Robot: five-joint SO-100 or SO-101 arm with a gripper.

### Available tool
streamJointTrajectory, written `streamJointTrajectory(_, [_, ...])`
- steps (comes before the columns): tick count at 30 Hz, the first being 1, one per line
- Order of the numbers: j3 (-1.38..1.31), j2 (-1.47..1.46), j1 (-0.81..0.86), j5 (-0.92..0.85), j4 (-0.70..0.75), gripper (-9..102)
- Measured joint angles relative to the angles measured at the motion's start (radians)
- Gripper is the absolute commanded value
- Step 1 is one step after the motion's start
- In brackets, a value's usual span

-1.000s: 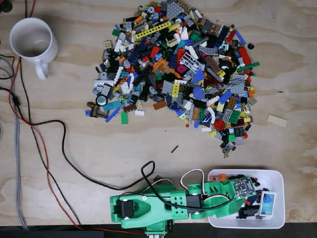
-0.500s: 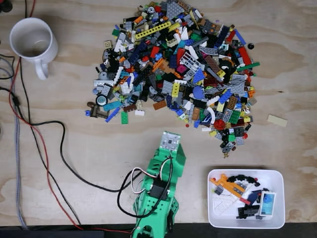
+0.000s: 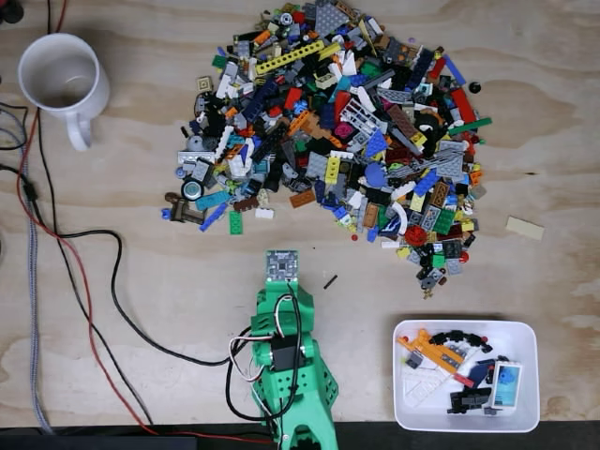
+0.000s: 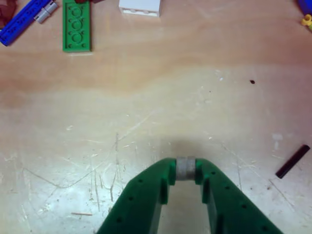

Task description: Find the closest Lego and put it in the bin.

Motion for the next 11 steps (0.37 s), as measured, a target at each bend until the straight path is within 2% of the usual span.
streamJointTrajectory(11, [0.109, 0.002, 0.000, 0.002, -0.054, 0])
